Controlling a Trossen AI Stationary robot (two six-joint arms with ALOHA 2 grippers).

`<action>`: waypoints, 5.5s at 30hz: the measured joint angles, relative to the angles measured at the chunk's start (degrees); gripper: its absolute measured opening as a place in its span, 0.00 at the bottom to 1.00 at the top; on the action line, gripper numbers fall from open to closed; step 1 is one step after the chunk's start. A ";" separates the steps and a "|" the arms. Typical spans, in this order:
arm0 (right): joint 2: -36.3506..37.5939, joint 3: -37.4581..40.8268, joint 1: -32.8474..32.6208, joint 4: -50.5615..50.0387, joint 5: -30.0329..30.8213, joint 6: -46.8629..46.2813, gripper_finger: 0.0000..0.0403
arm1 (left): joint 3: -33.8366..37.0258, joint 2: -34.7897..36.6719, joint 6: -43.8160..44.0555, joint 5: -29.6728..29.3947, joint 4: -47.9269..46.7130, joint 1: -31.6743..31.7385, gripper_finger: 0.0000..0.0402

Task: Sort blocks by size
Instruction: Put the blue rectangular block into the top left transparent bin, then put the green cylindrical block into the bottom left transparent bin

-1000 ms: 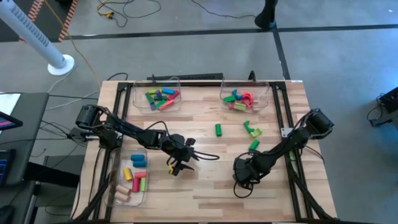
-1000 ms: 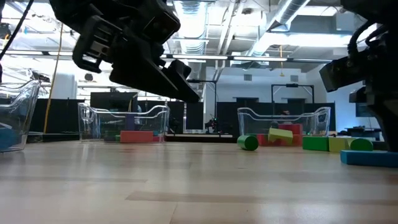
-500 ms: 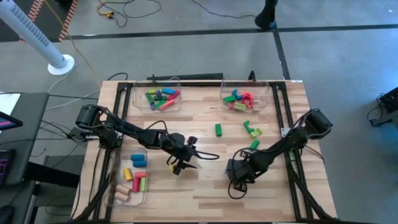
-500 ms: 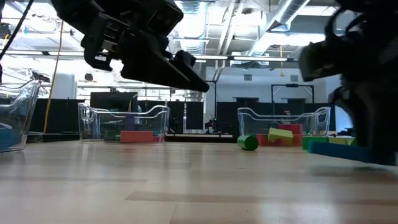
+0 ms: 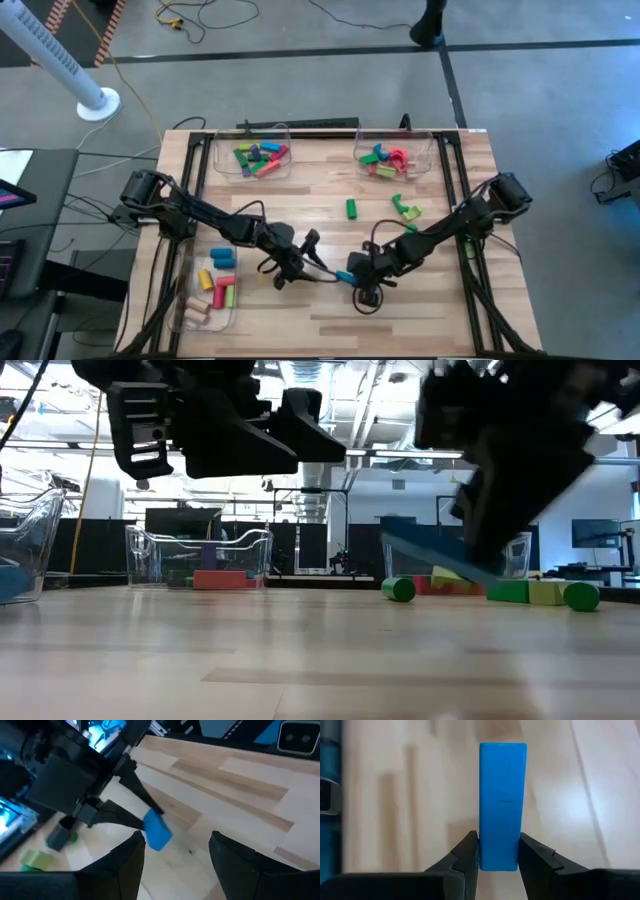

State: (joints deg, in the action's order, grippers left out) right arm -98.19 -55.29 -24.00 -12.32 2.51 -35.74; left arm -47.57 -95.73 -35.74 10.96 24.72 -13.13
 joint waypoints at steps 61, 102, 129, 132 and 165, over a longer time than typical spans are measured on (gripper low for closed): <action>0.11 -7.19 5.15 6.09 -4.20 10.06 0.37 | -0.04 0.05 -11.83 -12.56 3.43 -6.37 0.14; 8.92 -7.10 -2.04 -16.63 14.09 8.80 0.62 | -0.04 39.84 16.22 -30.46 -40.80 44.40 0.14; 8.87 -7.10 -3.24 -16.59 17.44 8.74 0.62 | -2.29 24.88 30.66 -21.67 -52.81 59.87 0.38; 8.87 -7.10 -3.24 -16.59 17.77 8.73 0.62 | -2.29 24.86 30.57 -21.71 -52.97 59.75 0.39; 4.68 0.96 13.72 -14.70 27.38 -16.90 0.62 | 0.60 33.34 30.20 3.11 -42.69 24.75 0.39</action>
State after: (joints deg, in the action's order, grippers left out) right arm -93.51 -54.33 -10.28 -27.02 29.90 -52.64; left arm -46.98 -62.39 -5.54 14.07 -17.97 11.61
